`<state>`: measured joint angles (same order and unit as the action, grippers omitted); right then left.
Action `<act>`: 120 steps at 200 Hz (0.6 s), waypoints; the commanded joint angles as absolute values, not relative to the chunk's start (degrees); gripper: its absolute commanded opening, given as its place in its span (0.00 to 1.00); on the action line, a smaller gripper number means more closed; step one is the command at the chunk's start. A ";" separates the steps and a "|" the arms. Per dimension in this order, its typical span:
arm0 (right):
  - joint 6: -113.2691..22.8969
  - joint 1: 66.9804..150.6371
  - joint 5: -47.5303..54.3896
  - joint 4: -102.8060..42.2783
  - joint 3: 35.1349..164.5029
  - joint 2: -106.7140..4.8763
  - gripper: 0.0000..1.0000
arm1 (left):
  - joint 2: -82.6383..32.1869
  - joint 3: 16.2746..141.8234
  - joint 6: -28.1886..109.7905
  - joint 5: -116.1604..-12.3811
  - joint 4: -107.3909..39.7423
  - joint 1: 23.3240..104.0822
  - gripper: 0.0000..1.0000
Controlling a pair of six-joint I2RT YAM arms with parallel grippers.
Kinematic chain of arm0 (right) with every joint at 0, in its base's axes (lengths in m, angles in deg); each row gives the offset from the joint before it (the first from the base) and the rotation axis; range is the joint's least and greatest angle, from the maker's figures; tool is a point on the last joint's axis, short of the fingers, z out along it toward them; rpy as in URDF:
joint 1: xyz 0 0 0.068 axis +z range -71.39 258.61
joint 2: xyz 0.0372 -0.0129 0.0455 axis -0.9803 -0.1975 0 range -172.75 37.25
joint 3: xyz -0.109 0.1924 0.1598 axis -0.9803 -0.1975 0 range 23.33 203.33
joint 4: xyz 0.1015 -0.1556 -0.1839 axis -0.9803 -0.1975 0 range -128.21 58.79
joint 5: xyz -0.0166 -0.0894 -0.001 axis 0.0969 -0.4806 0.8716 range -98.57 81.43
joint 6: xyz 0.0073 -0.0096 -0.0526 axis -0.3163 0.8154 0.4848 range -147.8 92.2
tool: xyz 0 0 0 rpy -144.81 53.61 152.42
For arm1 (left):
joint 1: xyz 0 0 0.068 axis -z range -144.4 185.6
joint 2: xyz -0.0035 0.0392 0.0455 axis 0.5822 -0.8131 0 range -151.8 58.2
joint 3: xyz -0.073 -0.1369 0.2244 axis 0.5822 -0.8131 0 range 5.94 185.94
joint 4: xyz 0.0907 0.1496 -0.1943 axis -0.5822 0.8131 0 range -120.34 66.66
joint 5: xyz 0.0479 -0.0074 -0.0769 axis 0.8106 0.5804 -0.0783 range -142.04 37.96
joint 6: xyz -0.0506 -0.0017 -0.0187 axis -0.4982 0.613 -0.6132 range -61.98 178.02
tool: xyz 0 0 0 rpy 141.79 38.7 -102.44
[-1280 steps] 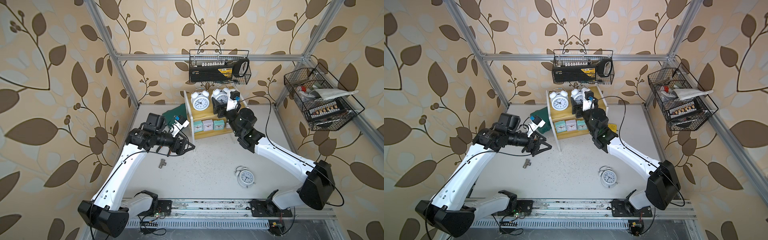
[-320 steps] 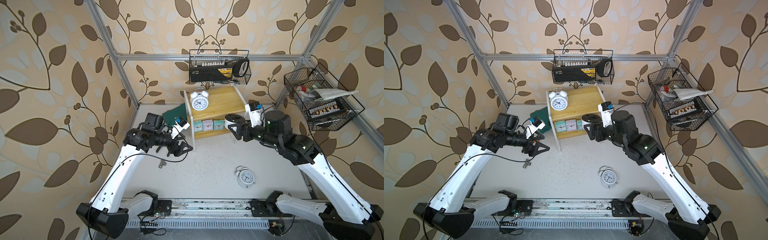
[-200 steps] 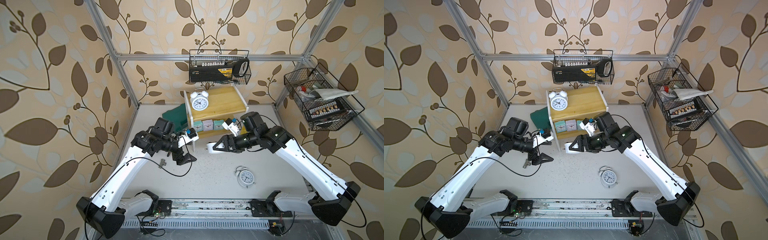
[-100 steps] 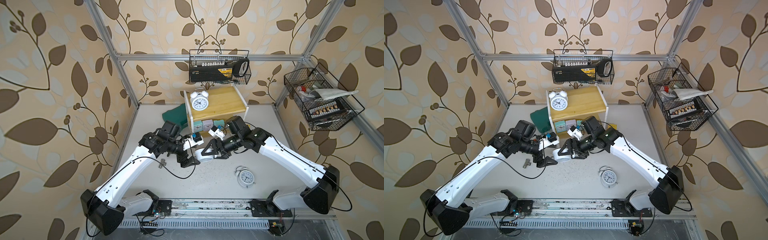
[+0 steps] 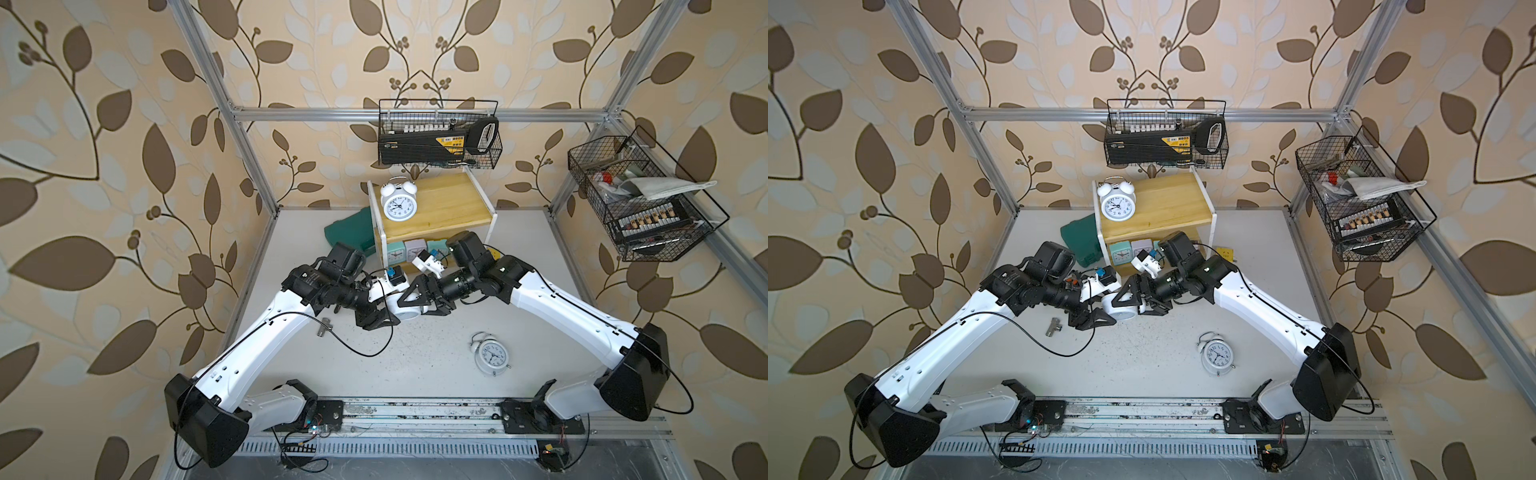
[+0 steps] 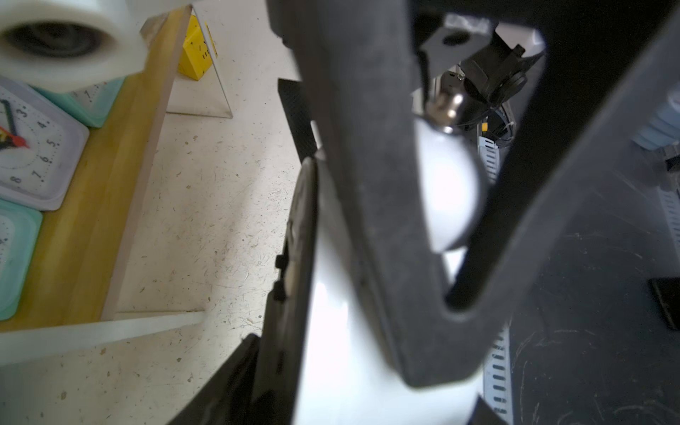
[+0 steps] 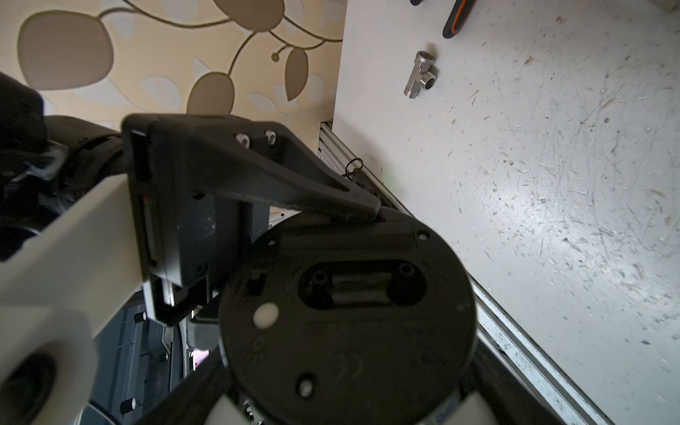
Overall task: Place the alarm clocks on the shelf by style
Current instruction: Pick up the alarm from the shelf.
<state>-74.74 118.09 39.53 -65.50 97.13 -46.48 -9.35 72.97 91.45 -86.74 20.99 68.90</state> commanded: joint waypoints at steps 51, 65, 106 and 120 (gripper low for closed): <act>-72.19 118.60 37.93 -61.70 93.87 -43.07 0.83 | -10.51 73.91 84.74 -86.09 17.09 69.01 0.36; -72.87 118.60 35.92 -60.35 92.61 -41.87 0.89 | -10.44 73.97 82.87 -85.38 16.28 69.05 0.31; -78.89 118.60 27.58 -51.10 85.61 -35.33 0.99 | -9.83 74.41 76.72 -83.51 14.35 69.06 0.21; -82.73 118.60 24.66 -47.16 82.61 -33.28 0.99 | -9.19 74.00 75.08 -83.46 13.35 69.01 0.19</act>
<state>-77.43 118.27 30.98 -55.20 86.16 -36.82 -10.44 72.95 80.50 -83.44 17.78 69.34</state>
